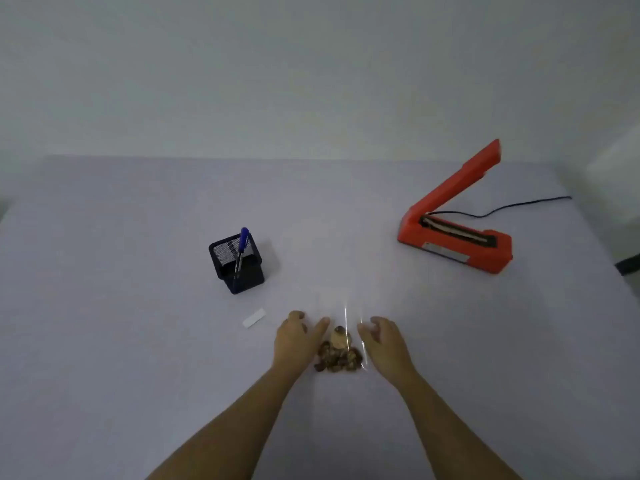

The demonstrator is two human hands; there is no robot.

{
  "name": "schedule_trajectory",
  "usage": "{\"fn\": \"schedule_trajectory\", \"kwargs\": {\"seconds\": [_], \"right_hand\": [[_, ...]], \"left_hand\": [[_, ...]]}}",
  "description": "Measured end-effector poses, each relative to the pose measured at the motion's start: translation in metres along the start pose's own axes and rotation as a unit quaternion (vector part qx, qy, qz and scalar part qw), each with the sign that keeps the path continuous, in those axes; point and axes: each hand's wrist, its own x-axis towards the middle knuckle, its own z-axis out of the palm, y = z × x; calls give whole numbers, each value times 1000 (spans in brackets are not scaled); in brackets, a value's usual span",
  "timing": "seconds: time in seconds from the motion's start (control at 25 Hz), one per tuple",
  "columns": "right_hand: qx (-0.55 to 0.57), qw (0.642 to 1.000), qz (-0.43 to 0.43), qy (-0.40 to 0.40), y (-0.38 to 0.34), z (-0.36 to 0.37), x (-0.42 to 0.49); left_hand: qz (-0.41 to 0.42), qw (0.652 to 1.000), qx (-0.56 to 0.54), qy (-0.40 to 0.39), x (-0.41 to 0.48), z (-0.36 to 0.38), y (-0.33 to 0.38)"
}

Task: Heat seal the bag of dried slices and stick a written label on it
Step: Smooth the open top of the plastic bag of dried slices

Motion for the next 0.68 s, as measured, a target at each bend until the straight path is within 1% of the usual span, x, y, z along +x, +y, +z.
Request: {"fn": "schedule_trajectory", "kwargs": {"seconds": [0.08,0.2,0.4,0.48,0.56,0.68], "right_hand": [[45,999,6,7,-1,0,13],[74,997,6,-20,-2,-4,22],[77,997,-5,-12,8,0,27],[86,996,-11,-21,9,1,28],[108,993,-26,-28,8,-2,24],[161,985,-38,-45,8,-8,16]], "left_hand": [[-31,998,-50,20,9,9,5],[-42,996,-82,20,18,21,10],[-66,985,-159,28,20,27,4],[-57,983,-175,8,19,22,3],[-43,980,-193,-32,17,13,1],[7,982,-166,-88,10,-4,-4]]}}
